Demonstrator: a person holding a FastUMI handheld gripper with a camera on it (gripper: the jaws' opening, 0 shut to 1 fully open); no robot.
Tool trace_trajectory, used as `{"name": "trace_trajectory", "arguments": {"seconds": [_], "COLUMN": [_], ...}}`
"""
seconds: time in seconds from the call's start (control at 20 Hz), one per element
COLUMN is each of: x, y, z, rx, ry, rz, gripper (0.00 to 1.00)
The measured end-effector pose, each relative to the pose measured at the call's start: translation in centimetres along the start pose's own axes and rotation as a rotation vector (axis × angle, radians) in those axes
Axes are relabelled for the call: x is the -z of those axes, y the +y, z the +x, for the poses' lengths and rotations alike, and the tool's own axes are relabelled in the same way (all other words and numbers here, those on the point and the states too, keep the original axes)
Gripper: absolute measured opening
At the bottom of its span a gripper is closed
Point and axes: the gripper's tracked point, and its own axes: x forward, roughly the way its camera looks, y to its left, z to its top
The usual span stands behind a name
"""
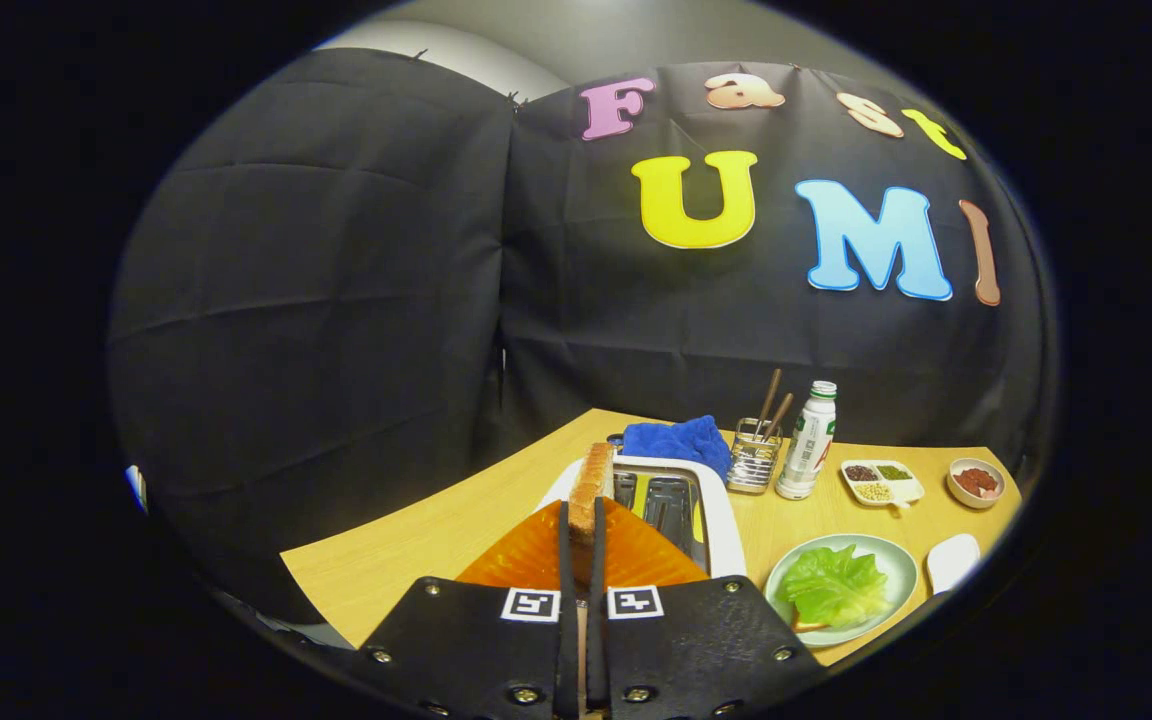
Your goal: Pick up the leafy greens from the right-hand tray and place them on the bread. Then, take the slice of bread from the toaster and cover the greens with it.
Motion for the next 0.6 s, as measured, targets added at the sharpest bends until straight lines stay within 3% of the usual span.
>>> {"name": "trace_trajectory", "arguments": {"seconds": [0.6], "x": [-3.4], "y": [0.1], "z": [-1.6], "rx": [-0.048], "ry": [-0.087], "rz": [-0.07], "gripper": [0.03]}}
